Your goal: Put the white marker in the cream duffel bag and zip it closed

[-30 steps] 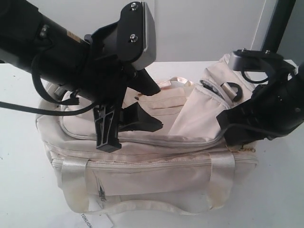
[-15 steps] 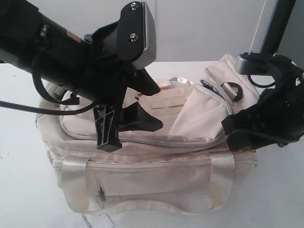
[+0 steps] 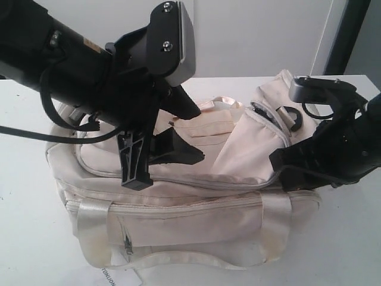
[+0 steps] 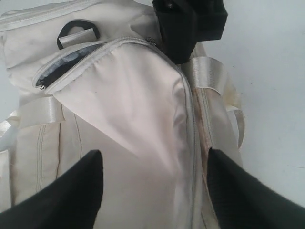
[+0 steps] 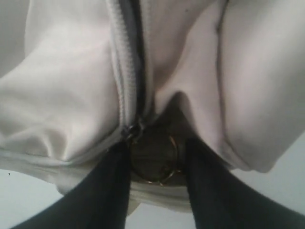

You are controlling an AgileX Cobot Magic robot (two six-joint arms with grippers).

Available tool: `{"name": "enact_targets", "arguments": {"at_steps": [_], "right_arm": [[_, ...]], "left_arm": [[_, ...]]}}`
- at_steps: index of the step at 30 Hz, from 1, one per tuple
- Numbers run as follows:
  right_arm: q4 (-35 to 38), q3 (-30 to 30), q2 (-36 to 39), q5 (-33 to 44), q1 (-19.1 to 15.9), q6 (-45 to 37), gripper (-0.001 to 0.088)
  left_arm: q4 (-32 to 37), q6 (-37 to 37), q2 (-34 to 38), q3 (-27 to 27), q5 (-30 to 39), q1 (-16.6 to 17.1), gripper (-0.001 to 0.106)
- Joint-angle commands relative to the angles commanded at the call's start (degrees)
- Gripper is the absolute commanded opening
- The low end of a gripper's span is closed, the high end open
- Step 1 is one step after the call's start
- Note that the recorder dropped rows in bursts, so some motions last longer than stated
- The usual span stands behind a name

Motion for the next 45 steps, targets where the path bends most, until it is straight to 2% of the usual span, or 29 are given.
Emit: {"name": "enact_targets", "arguments": {"at_steps": [1,2,12,18,28,33,37,45], "right_arm": [[0.0,0.0,0.0,0.0,0.0,0.0,0.0049],[0.0,0.0,-0.11,0.0,0.0,0.0,0.0001],[-0.54,-2.81,-6.68,2.14,0.0,0.0,0.0],[-3.71,-6.22,-8.96,1.76,-0.1,3.55,0.0],[-4.79,-7.19,-8.96,-4.7,-0.1,9.66,0.0],[-4.58,-7.19,-8.96,-7.1,-0.1,12.16,0.0],[-4.29,-7.19,-8.96,-7.78,-0.1,12.53,0.0],[-3.99,-7.19,-8.96,-8.02,-0.1,12.66,0.0]], "left_arm": [[0.0,0.0,0.0,0.0,0.0,0.0,0.066],[0.0,0.0,0.0,0.0,0.0,0.0,0.066],[-0.11,-0.1,0.0,0.0,0.43,0.0,0.065],[-4.56,0.8,0.0,0.0,4.29,-0.26,0.065],[-4.56,2.62,1.02,0.21,5.27,-5.5,0.065],[-4.69,4.76,4.3,1.86,-0.44,-9.63,0.065],[-4.69,5.51,7.38,2.33,-9.41,-13.73,0.065],[-4.69,8.13,13.73,2.33,-20.56,-16.81,0.065]]}}
